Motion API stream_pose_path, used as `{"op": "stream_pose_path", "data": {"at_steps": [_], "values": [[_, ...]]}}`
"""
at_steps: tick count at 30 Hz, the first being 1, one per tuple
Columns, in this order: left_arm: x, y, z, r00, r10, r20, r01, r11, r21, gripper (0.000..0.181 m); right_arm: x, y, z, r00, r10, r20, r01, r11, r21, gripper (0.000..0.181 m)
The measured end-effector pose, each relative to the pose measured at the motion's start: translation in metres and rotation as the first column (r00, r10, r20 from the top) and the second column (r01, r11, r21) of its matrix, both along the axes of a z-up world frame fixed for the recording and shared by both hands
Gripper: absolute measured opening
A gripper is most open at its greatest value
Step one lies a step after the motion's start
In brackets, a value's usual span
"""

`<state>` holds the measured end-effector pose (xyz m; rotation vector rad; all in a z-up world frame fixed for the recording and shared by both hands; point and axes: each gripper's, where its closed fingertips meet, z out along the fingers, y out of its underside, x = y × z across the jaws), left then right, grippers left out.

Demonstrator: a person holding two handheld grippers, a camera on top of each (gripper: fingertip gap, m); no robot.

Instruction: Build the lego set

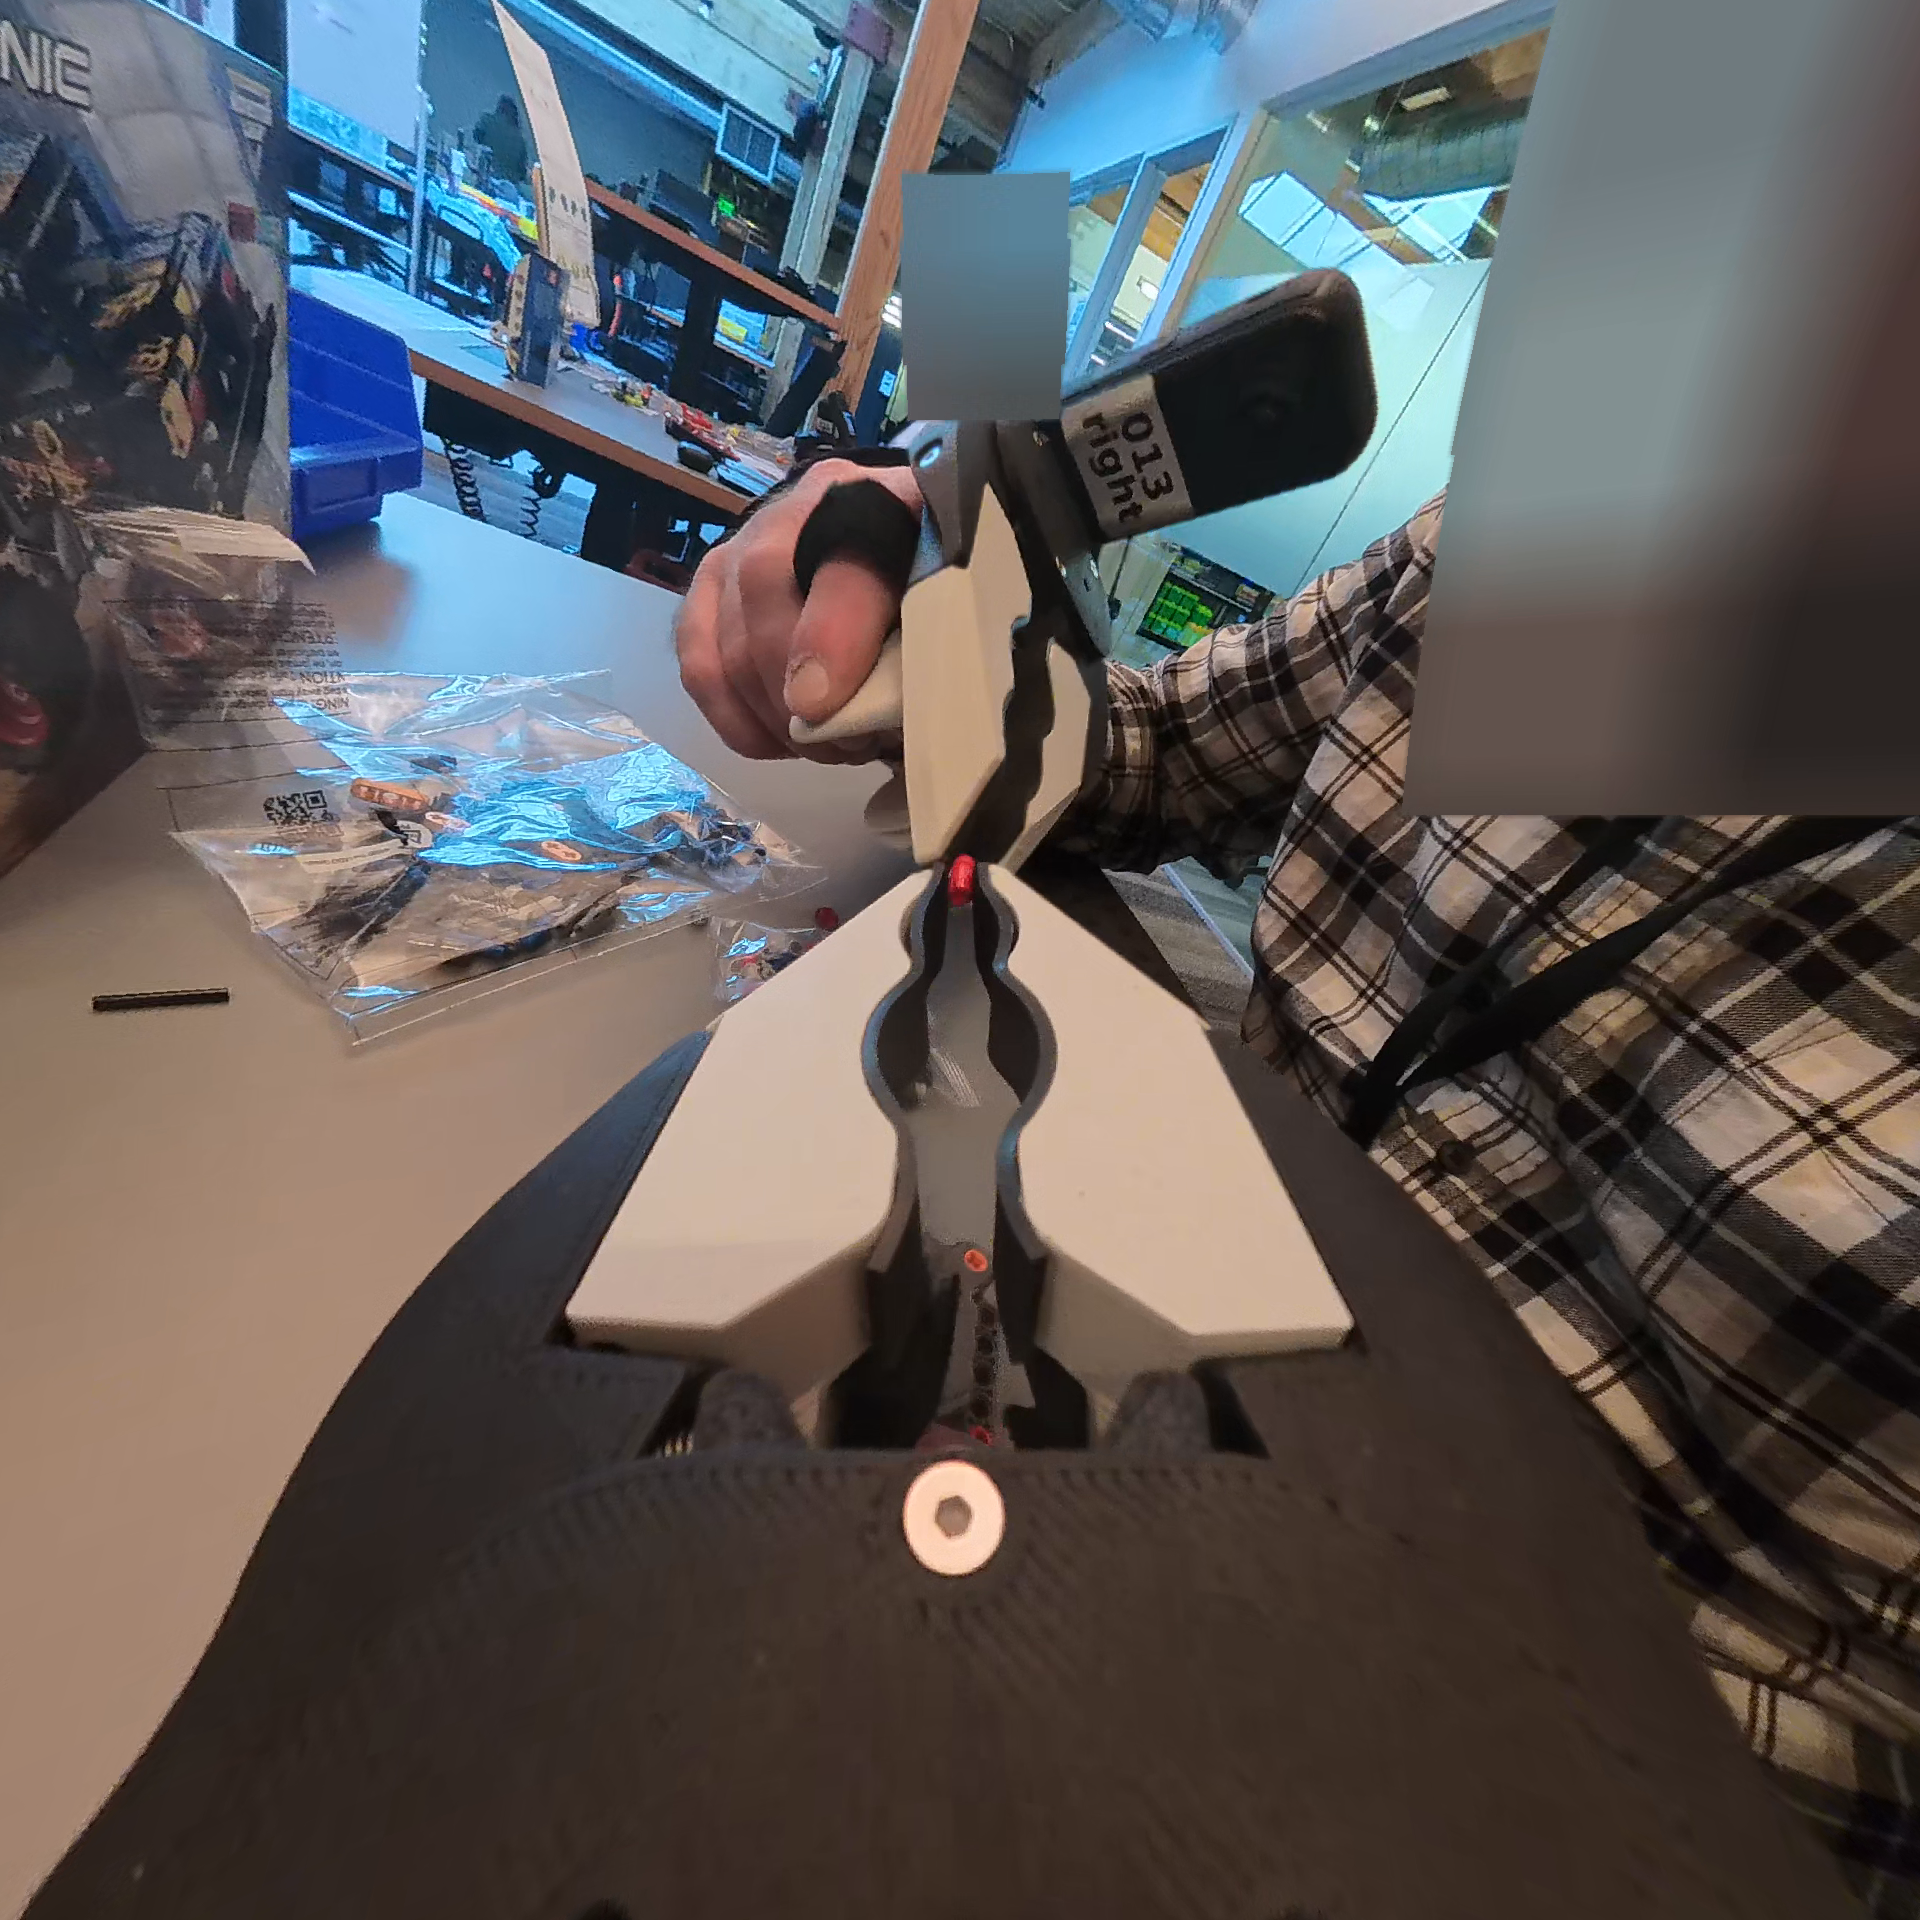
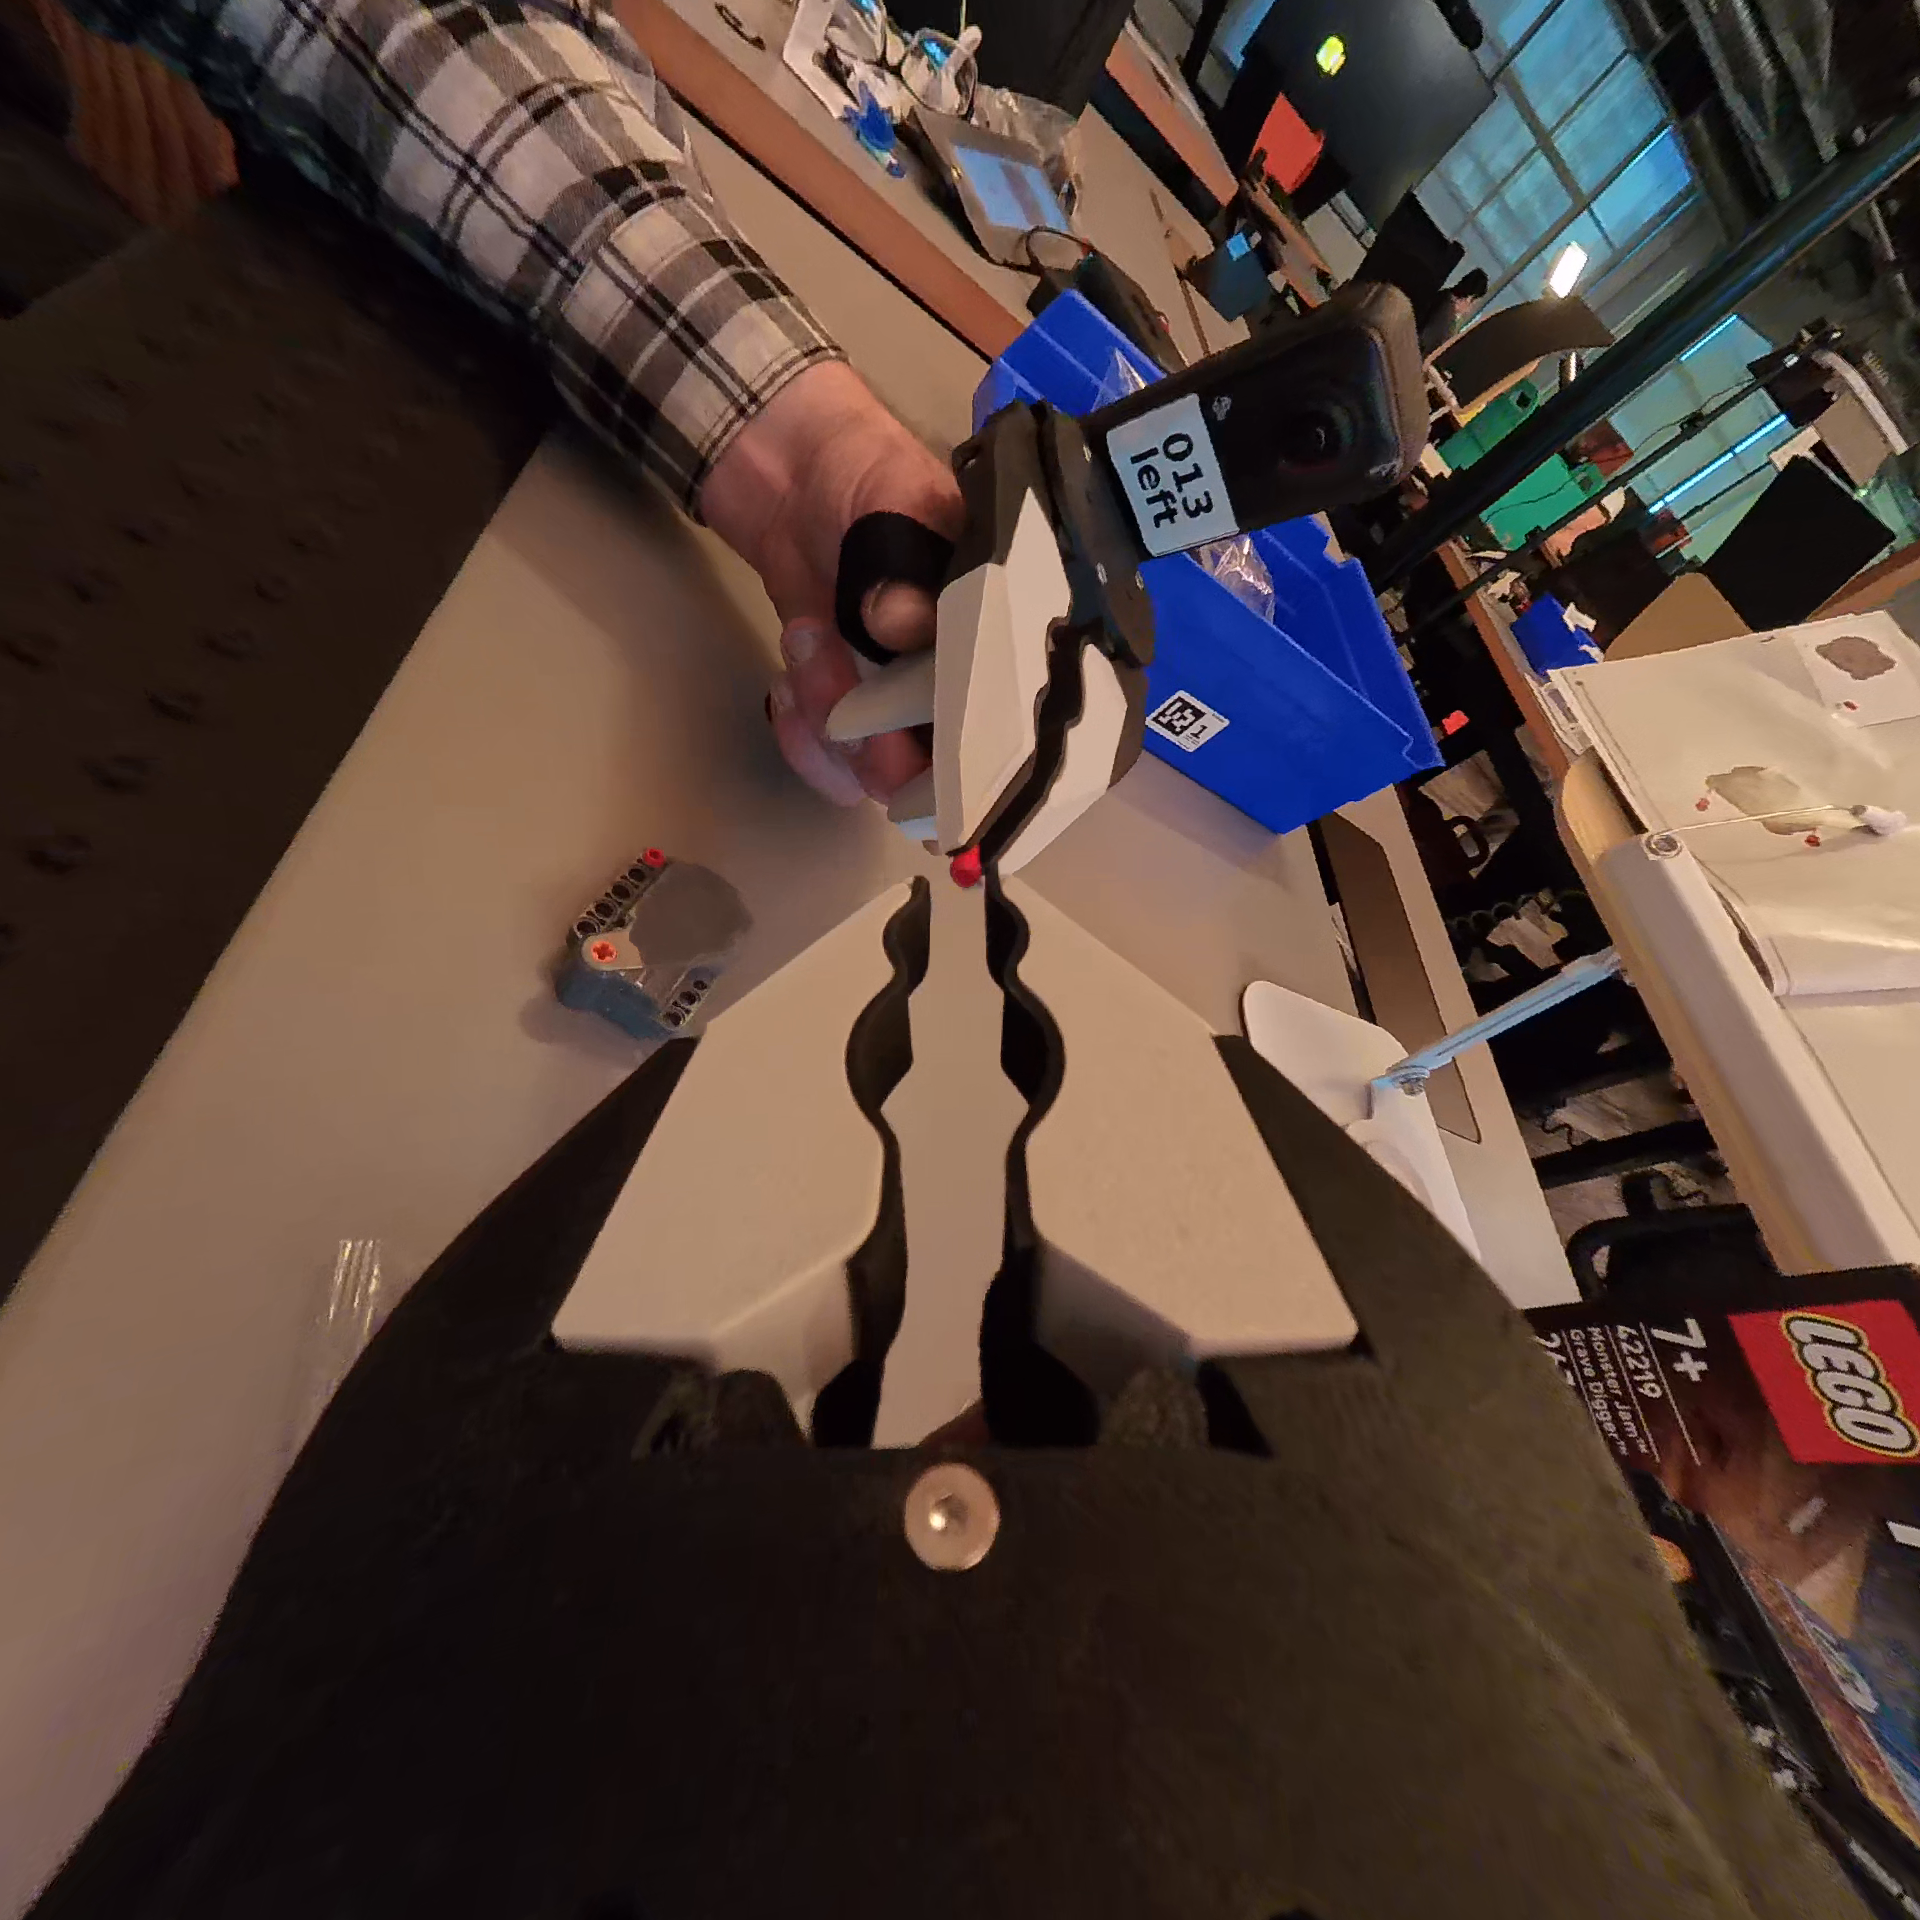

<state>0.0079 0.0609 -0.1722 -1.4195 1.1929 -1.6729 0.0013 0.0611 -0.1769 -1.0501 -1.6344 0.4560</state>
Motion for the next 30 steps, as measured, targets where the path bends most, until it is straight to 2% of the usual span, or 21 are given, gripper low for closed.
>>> {"op": "stream_pose_path", "data": {"at_steps": [3,15,18,26,30], "values": [[0.0005,-0.0007,-0.0004,1.0,-0.005,0.002,0.005,1.0,-0.009,0.002,-0.0004,0.0012,0.0008,1.0,-0.008,-0.007,0.008,1.0,0.01,0.003],[-0.0003,-0.0006,0.0025,1.0,-0.008,0.021,0.008,1.0,-0.027,0.002,-0.0012,-0.0011,0.0033,0.999,0.001,-0.034,-0.002,1.0,-0.018,0.009],[0.0009,-0.0014,0.0004,1.0,-0.005,0.01,0.005,1.0,-0.013,0.002,-0.0008,0.0001,0.0035,0.999,-0.007,-0.033,0.007,1.0,-0.015,0.004],[0.0008,0.0023,-0.0008,1.0,0.023,0.003,-0.023,1.0,0.015,0.002,-0.0013,0.0033,0.0035,0.998,-0.028,-0.058,0.023,0.996,-0.092,0.005],[0.0007,0.0032,-0.0003,1.0,0.025,0.009,-0.025,1.0,0.007,0.001,-0.0013,0.0047,0.004,0.997,-0.036,-0.062,0.032,0.997,-0.068,0.004]]}}
